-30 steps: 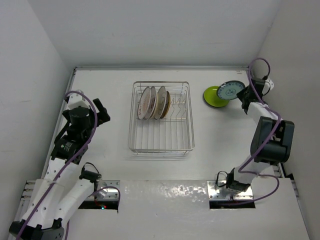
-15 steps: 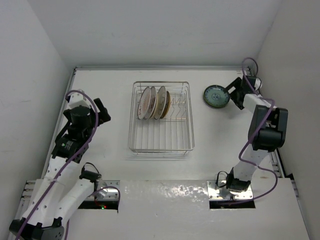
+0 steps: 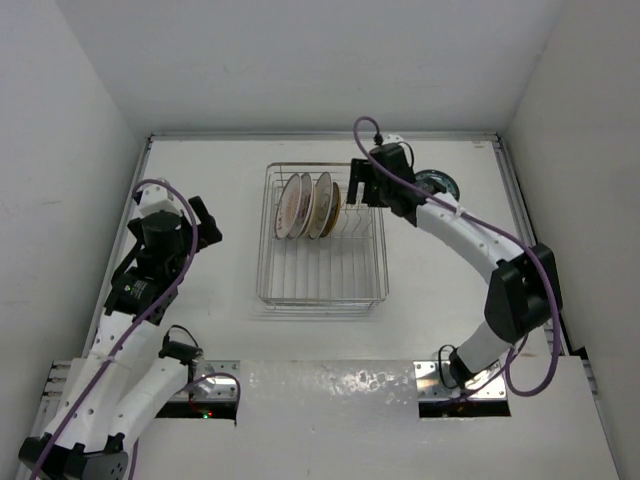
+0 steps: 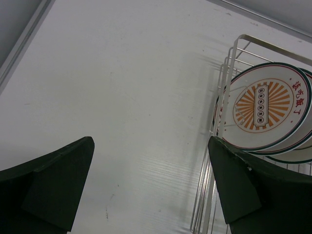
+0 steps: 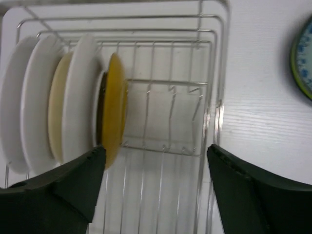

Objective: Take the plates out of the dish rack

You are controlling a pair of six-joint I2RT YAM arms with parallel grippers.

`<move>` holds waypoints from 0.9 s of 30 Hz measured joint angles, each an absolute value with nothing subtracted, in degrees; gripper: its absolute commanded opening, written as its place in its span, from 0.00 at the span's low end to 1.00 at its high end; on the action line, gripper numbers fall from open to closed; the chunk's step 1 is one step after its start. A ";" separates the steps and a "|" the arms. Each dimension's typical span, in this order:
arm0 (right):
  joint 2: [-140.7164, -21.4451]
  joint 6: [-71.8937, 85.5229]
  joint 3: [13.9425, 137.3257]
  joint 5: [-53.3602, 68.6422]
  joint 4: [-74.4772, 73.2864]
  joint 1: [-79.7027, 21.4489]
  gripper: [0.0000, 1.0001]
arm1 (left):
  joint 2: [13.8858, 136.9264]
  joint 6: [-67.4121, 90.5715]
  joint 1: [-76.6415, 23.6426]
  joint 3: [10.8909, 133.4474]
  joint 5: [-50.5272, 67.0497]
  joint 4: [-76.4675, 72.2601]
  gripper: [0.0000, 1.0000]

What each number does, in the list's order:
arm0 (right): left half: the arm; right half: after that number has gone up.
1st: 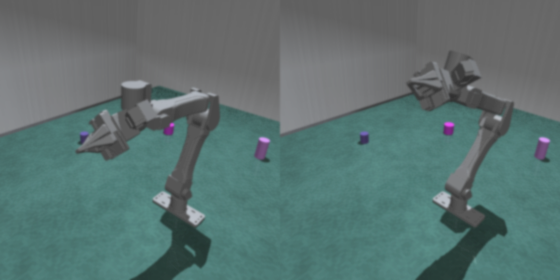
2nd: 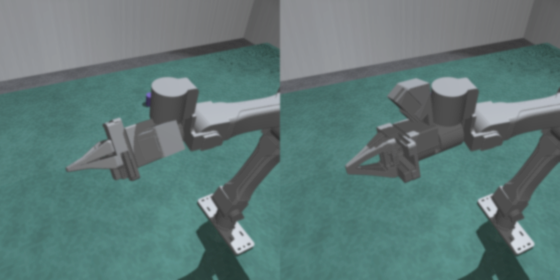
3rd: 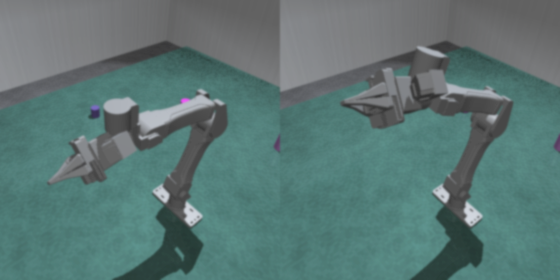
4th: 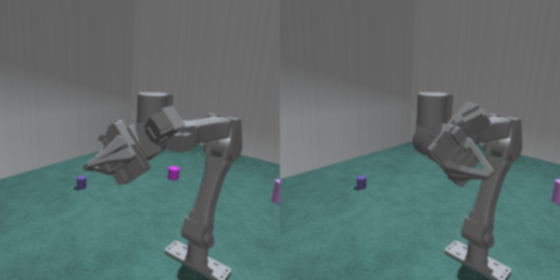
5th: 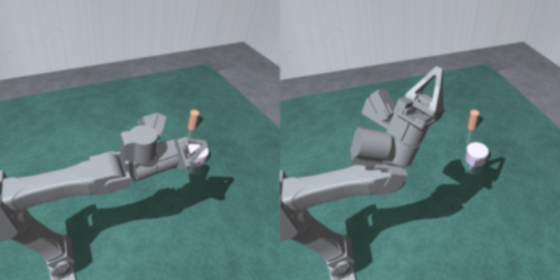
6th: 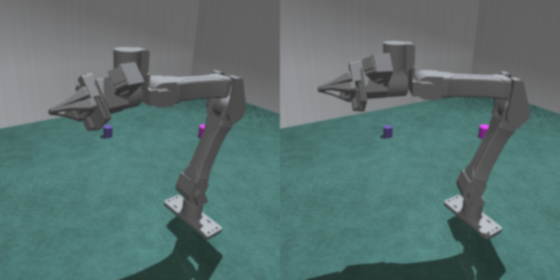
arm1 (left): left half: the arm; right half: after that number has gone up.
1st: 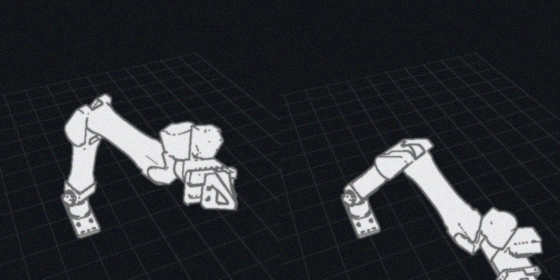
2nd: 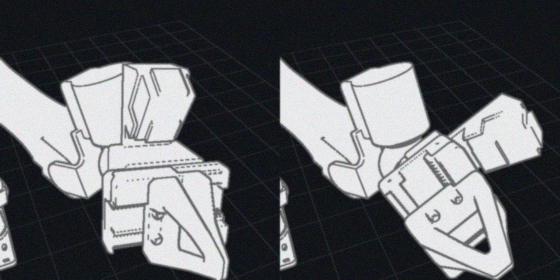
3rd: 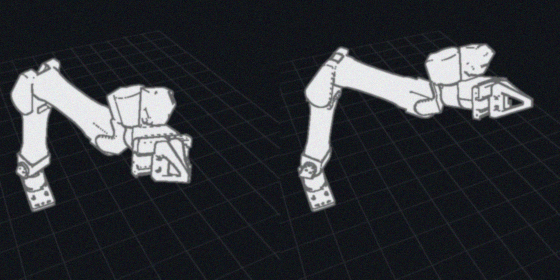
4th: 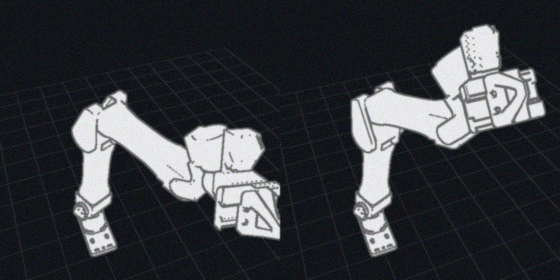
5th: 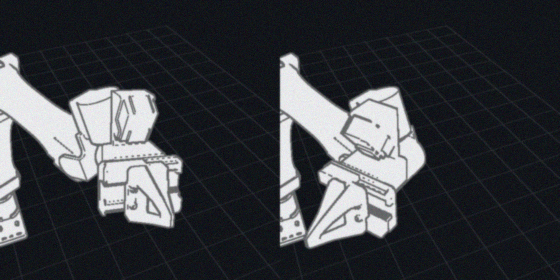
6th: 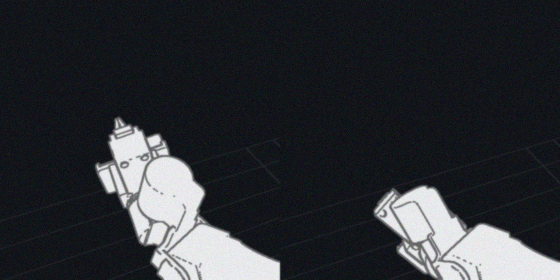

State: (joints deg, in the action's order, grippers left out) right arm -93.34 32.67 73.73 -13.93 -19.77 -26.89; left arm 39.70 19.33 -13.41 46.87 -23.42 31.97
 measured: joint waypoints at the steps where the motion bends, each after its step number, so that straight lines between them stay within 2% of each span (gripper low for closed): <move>1: -92.77 32.67 72.79 -13.37 -19.14 -28.29 0.73 | 39.77 19.33 -13.41 46.87 -23.42 31.97 1.00; 2: -92.58 32.80 72.12 -13.06 -18.41 -29.36 0.65 | 39.77 19.33 -13.41 46.85 -23.42 31.97 1.00; 6: -93.47 33.63 70.96 -12.67 -16.16 -31.16 0.54 | 39.79 19.33 -13.41 46.87 -23.42 31.97 1.00; 19: -101.80 36.01 72.60 -13.30 -13.87 -32.67 0.50 | 39.75 19.31 -13.41 46.87 -23.07 31.97 1.00; 27: -100.79 36.34 73.47 -20.73 -14.52 -35.18 0.51 | 39.75 19.31 -13.41 46.87 -22.76 31.94 1.00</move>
State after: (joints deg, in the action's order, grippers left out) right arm -100.79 36.34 73.47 -20.73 -14.52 -35.18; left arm 39.75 19.31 -13.41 46.87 -22.76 31.94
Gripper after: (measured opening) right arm 0.505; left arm 0.999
